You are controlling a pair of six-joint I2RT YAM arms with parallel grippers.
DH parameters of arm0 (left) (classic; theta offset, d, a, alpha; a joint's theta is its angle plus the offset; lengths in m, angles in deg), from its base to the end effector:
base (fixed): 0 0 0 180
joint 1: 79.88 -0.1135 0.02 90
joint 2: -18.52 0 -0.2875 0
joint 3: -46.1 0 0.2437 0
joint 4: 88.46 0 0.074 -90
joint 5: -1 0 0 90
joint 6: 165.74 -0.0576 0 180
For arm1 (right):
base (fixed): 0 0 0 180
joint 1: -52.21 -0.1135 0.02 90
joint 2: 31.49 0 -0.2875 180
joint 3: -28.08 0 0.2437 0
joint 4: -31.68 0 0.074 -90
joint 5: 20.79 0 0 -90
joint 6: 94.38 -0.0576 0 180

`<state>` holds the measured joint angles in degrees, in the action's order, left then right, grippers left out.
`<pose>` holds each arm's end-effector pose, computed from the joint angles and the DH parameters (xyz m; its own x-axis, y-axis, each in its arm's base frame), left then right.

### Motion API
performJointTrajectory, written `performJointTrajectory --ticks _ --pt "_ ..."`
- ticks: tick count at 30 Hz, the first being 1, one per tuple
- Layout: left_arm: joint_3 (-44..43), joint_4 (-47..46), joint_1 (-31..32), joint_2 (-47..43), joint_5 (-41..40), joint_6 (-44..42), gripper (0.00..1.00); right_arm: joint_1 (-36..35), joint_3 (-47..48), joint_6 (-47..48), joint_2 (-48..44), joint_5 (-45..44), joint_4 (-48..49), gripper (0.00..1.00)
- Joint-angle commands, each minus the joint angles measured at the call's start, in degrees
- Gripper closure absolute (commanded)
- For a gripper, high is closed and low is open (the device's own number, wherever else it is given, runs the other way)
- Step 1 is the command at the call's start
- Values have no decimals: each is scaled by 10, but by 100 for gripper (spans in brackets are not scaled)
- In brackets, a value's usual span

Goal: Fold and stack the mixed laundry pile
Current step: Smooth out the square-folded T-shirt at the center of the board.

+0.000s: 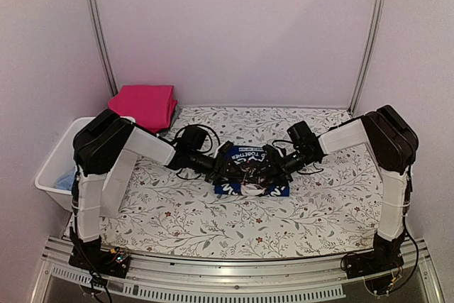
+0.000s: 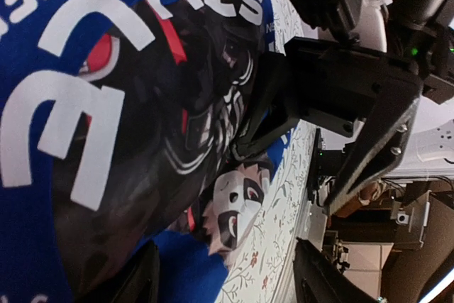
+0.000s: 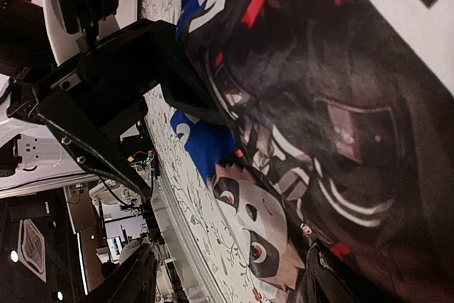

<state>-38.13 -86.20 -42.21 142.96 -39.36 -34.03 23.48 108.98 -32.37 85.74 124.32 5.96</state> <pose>0.3300 -0.3102 0.1181 -0.9583 0.1955 -0.2083 0.2720 0.4008 -0.8749 0.3263 0.2327 0.1303 -0.9713 -0.2263 -0.0738 -0.1769 0.4790 0.8598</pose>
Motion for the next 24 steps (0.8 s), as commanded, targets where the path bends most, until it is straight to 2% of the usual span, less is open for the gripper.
performJointTrajectory --ticks 1,6,9,12,17,24 --pt "57 -44 -24 -7 9 39 35 12 -57 10 48 -29 11 28" --pt "99 -3 -24 -66 22 1 35 13 -81 26 -12 -22 -13 28" --pt "76 38 -26 -100 20 -35 34 16 -44 27 -73 -19 -40 27" --pt "29 57 -25 -102 26 -47 34 17 11 12 -86 -8 -40 27" --pt "-55 45 -28 -33 30 -27 34 17 59 -28 -31 8 8 27" --pt "-223 25 -64 114 9 15 35 55 156 -8 93 -11 8 27"
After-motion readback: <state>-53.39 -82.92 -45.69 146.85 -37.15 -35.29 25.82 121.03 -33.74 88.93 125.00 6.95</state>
